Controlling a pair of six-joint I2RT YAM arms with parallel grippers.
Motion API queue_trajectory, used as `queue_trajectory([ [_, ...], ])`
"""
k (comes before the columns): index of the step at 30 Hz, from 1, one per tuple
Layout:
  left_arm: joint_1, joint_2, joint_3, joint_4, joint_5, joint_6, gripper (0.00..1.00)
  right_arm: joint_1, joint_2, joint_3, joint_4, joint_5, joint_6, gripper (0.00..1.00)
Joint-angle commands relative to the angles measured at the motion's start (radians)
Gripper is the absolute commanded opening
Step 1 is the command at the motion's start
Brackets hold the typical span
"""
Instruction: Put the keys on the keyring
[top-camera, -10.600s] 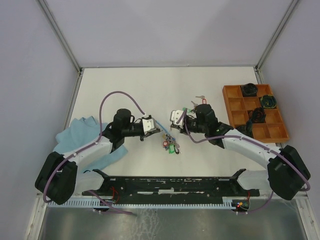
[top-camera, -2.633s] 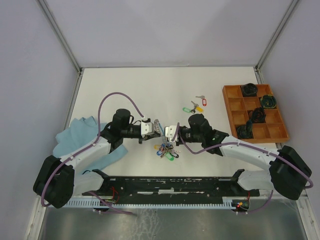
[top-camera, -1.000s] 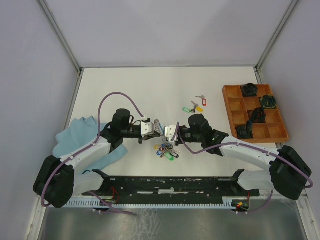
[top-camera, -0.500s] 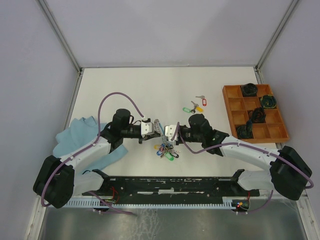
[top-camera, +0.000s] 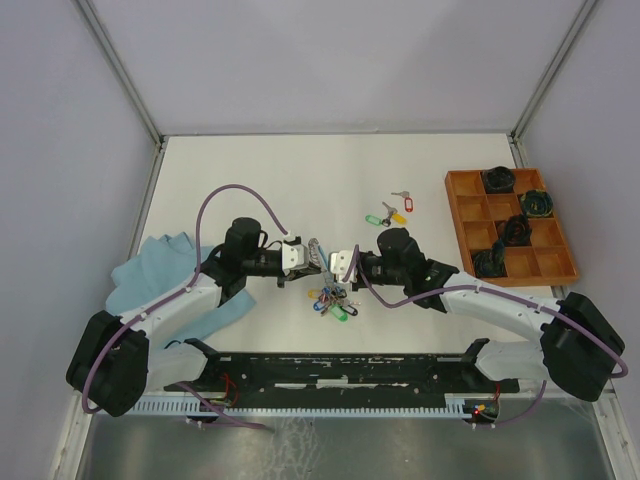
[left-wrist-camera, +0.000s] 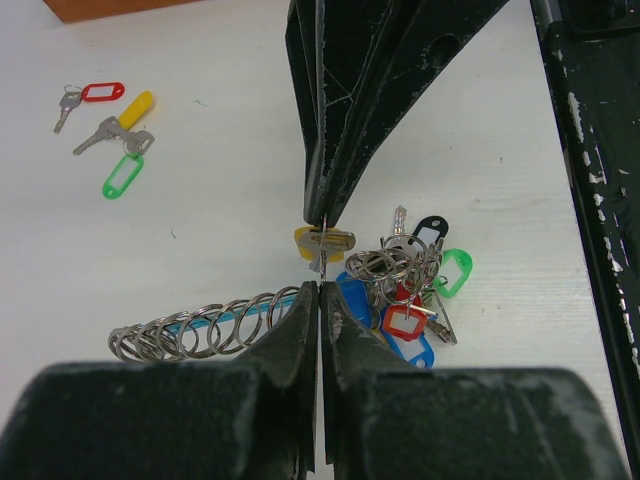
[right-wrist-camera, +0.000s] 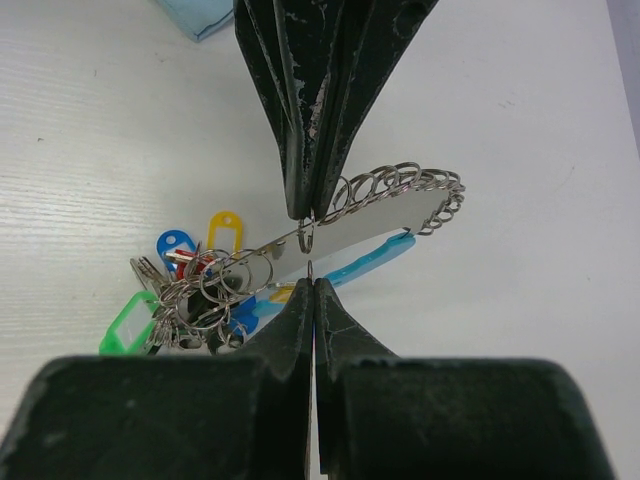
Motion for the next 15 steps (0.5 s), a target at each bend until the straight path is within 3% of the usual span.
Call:
queue_trajectory([
  [1,0.001,-0.024,0.038,0.03,0.011,0.02,0.03,0.006,-0.03,0.033,0.006,-0.032,0.002,0.01],
  [15,0.0,-0.024,0.038,0.031,0.024,0.02,0.03,0.006,-0.019,0.025,0.051,-0.033,0.018,0.01],
])
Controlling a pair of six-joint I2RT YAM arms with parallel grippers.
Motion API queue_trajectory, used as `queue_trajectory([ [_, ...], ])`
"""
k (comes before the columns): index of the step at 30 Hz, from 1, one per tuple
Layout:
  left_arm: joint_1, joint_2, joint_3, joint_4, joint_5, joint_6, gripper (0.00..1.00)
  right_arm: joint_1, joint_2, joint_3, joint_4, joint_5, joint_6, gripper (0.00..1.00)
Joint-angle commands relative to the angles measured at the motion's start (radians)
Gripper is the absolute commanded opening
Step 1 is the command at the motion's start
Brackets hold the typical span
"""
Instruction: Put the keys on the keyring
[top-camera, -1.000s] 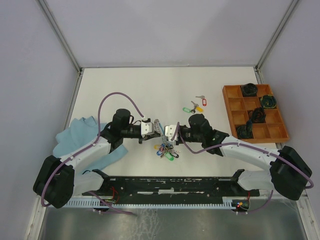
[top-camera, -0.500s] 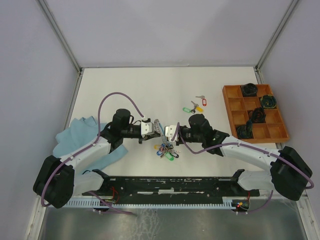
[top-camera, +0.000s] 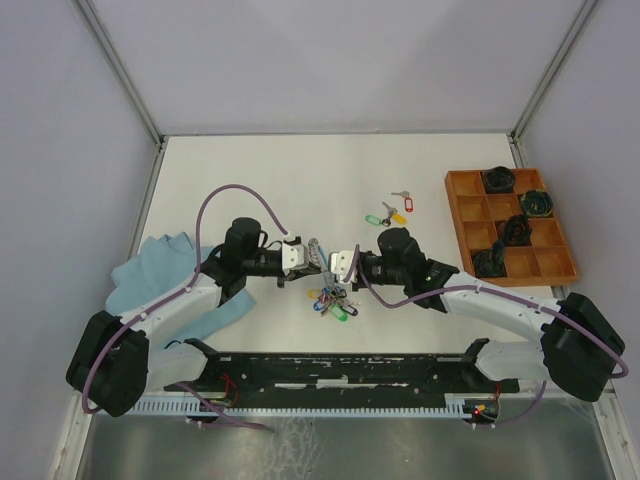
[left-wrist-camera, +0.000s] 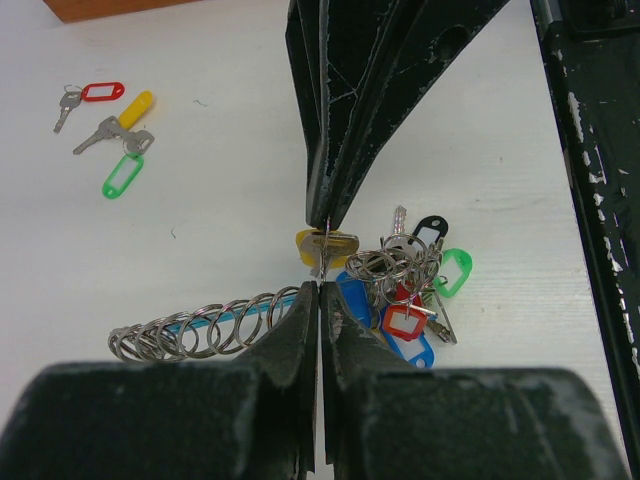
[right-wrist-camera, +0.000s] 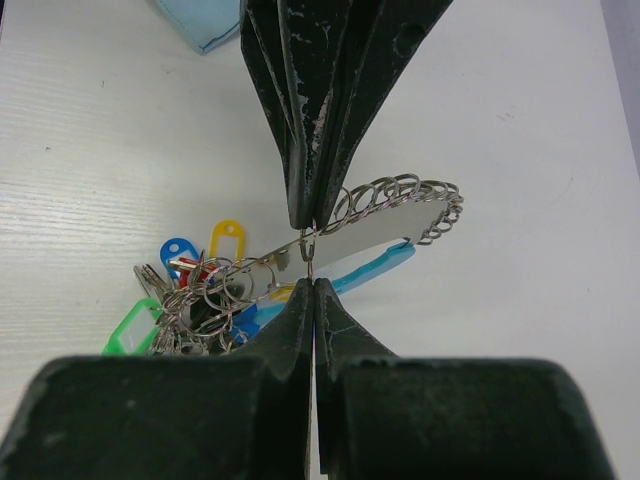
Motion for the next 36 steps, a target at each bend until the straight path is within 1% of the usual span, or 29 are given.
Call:
queue_trajectory([
  [1,0.001,-0.024,0.037,0.033,0.024,0.02,0.03,0.007,-0.016,0.026,0.044,-0.012,0.013,0.01],
  [19,0.001,-0.026,0.039,0.035,0.036,0.021,0.03,0.018,-0.006,0.027,0.06,0.012,0.017,0.01],
  [30,0.001,-0.038,0.033,0.035,0.009,0.019,0.03,0.019,-0.033,0.028,0.012,0.036,0.003,0.01],
  [36,0.001,-0.036,0.035,0.035,0.012,0.019,0.03,0.019,-0.035,0.026,0.02,0.037,0.005,0.01],
])
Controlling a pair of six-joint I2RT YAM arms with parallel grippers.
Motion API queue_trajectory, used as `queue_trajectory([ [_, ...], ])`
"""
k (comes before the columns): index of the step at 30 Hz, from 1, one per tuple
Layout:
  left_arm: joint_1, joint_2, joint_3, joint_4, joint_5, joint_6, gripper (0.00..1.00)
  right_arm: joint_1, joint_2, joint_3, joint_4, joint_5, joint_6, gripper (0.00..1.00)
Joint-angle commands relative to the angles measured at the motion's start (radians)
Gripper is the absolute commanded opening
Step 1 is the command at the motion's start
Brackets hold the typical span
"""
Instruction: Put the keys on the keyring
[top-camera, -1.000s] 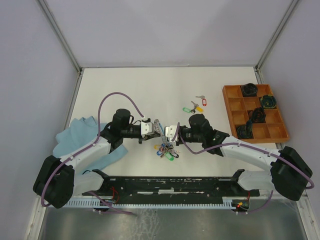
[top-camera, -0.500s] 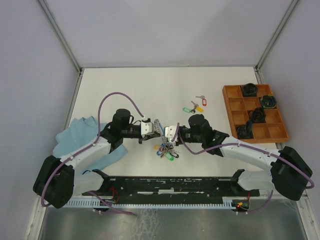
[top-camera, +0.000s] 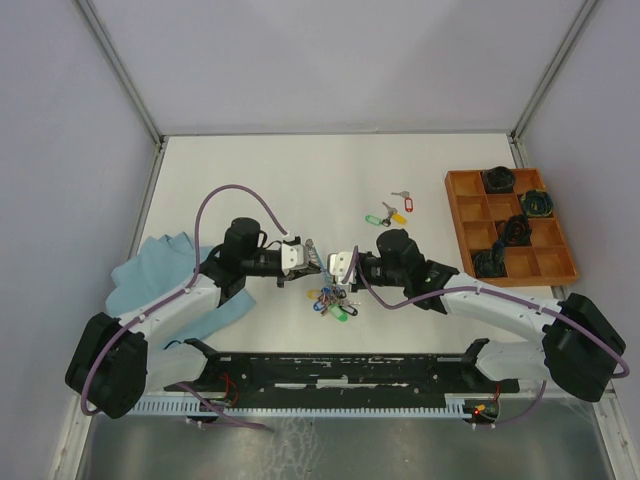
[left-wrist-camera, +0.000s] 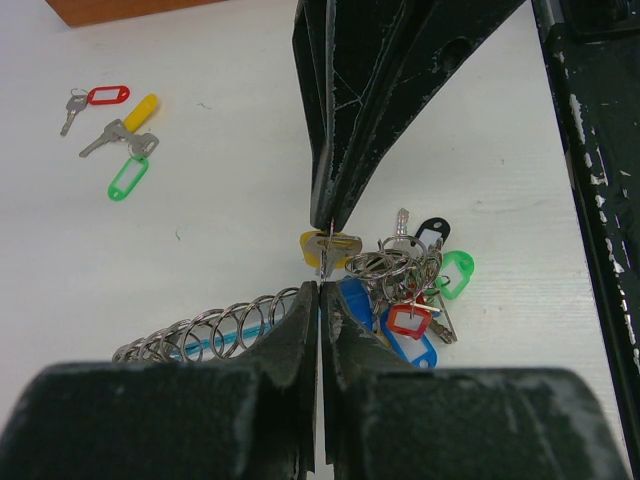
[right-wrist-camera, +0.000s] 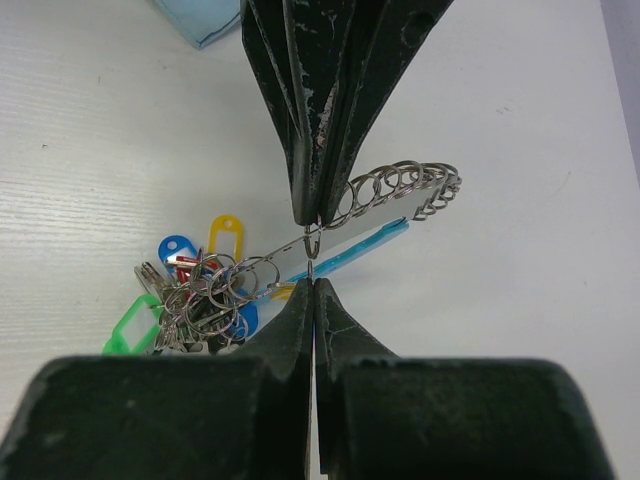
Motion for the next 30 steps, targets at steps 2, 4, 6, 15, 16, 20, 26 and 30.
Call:
queue_trajectory([
  [2,0.0,-0.024,0.034,0.036,0.018,0.018,0.03,0.005,-0.03,0.026,0.034,0.003,0.005,0.01],
  [4,0.0,-0.023,0.035,0.036,0.021,0.018,0.03,0.005,-0.027,0.027,0.039,0.003,0.006,0.01],
  [6,0.001,-0.023,0.034,0.036,0.023,0.018,0.03,0.005,-0.023,0.027,0.042,0.006,0.006,0.01],
  [15,0.0,-0.022,0.035,0.036,0.029,0.018,0.03,0.005,-0.014,0.027,0.056,0.006,0.015,0.01],
  [16,0.0,-0.021,0.036,0.036,0.029,0.018,0.03,0.005,-0.013,0.027,0.057,0.006,0.016,0.01],
  [20,-0.001,-0.018,0.038,0.036,0.034,0.018,0.03,0.005,-0.009,0.027,0.06,0.008,0.018,0.01],
  [26,0.0,-0.019,0.037,0.036,0.032,0.017,0.03,0.006,-0.009,0.029,0.057,0.005,0.021,0.01],
  [30,0.0,-0.019,0.037,0.038,0.034,0.017,0.03,0.006,-0.006,0.031,0.057,0.0,0.022,0.01],
])
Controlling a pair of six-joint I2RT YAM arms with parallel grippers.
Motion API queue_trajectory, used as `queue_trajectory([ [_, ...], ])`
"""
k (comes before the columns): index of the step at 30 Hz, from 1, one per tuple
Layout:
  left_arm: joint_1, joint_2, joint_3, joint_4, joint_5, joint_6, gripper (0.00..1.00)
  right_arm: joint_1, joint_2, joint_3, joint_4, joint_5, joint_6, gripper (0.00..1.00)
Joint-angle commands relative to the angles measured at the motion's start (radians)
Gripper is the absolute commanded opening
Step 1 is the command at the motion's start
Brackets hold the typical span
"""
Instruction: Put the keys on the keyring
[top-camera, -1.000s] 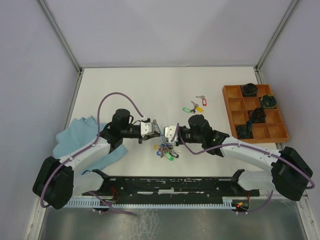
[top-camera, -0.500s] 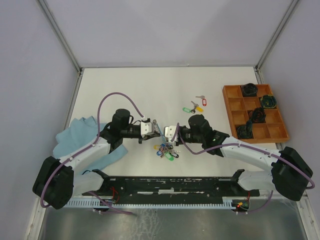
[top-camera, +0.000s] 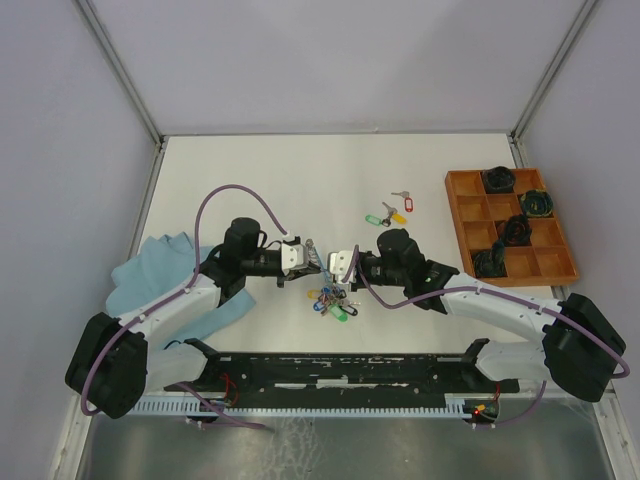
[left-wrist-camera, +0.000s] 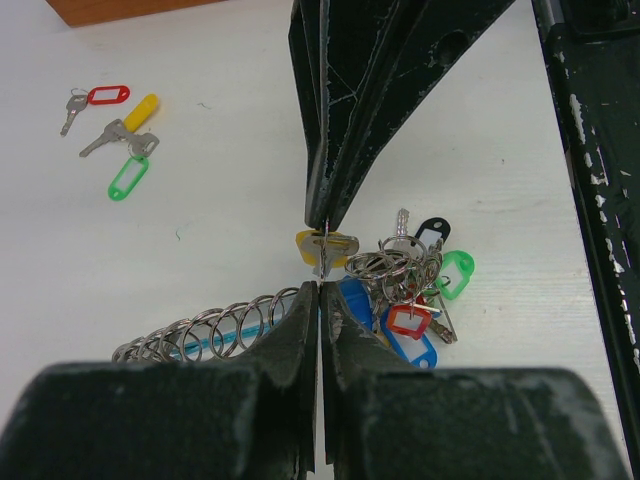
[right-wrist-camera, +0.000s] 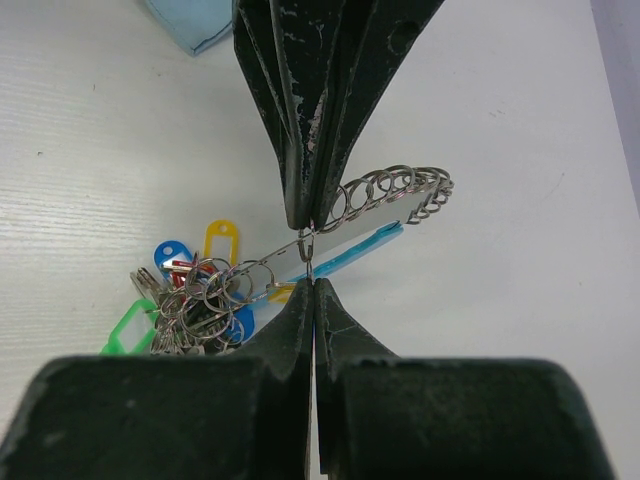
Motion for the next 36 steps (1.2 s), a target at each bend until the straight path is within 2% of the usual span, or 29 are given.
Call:
queue_trajectory([
  [1,0.001,-0.019,0.037,0.038,0.034,0.017,0.03,0.007,-0.004,0.032,0.046,-0.005,0.015,0.01],
  [36,-0.001,-0.019,0.024,0.103,0.065,-0.026,0.03,0.043,0.024,0.009,0.178,0.027,0.046,0.01],
])
